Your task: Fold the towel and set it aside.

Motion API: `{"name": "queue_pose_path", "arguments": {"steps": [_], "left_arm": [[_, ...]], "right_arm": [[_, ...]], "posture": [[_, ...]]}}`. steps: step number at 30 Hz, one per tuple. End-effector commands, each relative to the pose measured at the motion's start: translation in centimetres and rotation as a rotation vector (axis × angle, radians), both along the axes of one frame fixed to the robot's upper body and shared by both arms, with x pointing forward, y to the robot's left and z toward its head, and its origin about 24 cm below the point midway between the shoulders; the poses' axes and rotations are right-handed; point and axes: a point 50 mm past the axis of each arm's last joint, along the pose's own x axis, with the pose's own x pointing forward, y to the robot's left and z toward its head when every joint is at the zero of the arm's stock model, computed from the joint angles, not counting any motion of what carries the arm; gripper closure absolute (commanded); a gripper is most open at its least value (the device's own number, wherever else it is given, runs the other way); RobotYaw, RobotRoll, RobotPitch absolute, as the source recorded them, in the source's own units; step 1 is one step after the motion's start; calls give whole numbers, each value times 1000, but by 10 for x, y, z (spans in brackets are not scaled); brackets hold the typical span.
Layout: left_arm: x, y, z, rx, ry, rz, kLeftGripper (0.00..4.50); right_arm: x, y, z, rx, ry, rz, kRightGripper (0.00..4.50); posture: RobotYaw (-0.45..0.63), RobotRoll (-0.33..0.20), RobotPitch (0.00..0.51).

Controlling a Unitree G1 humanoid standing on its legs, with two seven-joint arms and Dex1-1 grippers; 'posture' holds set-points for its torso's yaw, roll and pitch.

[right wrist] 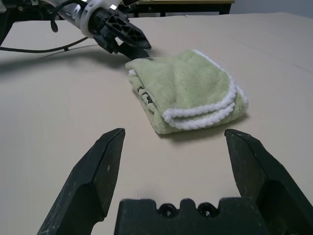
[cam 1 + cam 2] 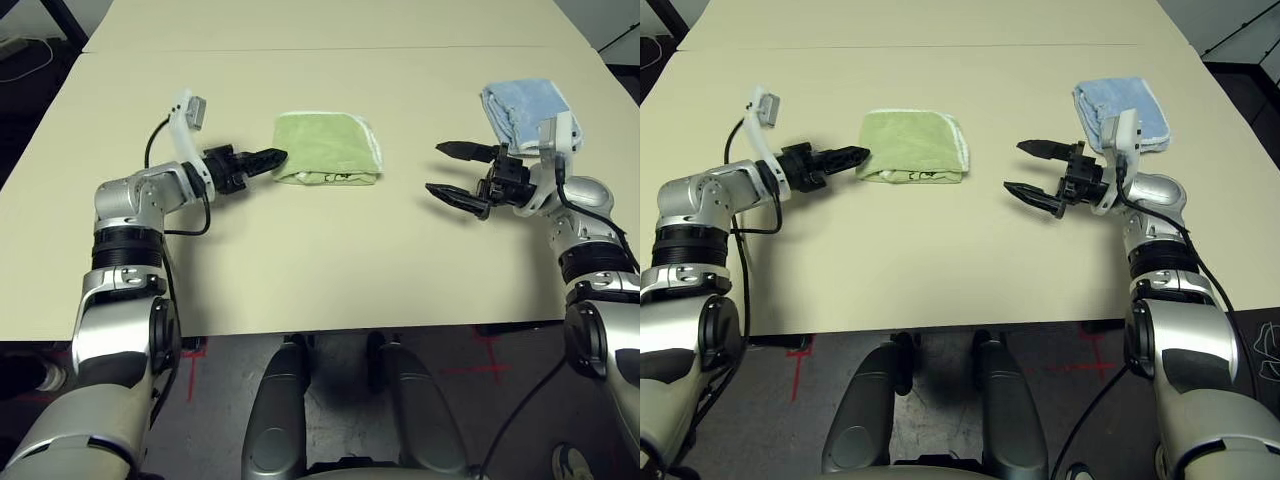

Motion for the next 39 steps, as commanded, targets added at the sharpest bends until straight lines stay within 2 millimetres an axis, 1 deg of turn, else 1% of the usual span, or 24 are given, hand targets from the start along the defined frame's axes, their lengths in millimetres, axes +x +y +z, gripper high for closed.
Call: {"name": "queue_pose_path", "arguments": {"steps": [1,3,9,16,19,21,22,23,25,27,30,32,35,39], "left_arm": [[4,-1,-9,-62,92,32,0],[5,-4,-9,-91,132,27,0],[3,-10,-14,-95,233,-28,0],[-2,-20,-13,-91,254,-158,0],[-3,-22,-14,-69,252,-176,0],[-3,-23,-16,-61,254,-175,362],[-2,-24,-16,-63,249,-171,602],[0,-26,-17,-66,240,-162,941],[2,-28,-16,-77,226,-152,1657],[4,-31,-16,-83,215,-137,2537],[6,-33,-15,-87,209,-124,3658],[7,-34,-15,-94,209,-123,4486],[7,-35,-13,-106,206,-122,4486],[8,-30,-8,-127,182,-105,4486]], "right_arm": [[-3,-3,-2,-3,3,-2,53],[-3,-2,-3,-2,2,-1,53],[-5,-4,-3,-11,1,-4,53],[-5,-5,-5,-20,4,-16,53],[-5,-4,-5,-22,5,-16,53],[-5,-3,-5,-24,6,-14,0],[-4,-3,-5,-25,6,-13,0],[-4,-2,-6,-26,7,-11,0],[-4,-1,-6,-28,7,-9,0],[-4,-1,-6,-30,8,-7,0],[-4,-1,-6,-35,8,-6,0],[-4,-2,-6,-37,8,-8,0],[-4,-3,-6,-41,9,-13,0],[-4,-4,-7,-46,11,-18,0]], "posture": [[30,0,230],[23,0,233],[11,0,238],[16,0,238],[22,0,239],[23,0,239],[24,0,240],[25,0,241],[25,0,241],[23,0,241],[20,0,241],[18,0,239],[18,0,238],[23,0,237]]}}
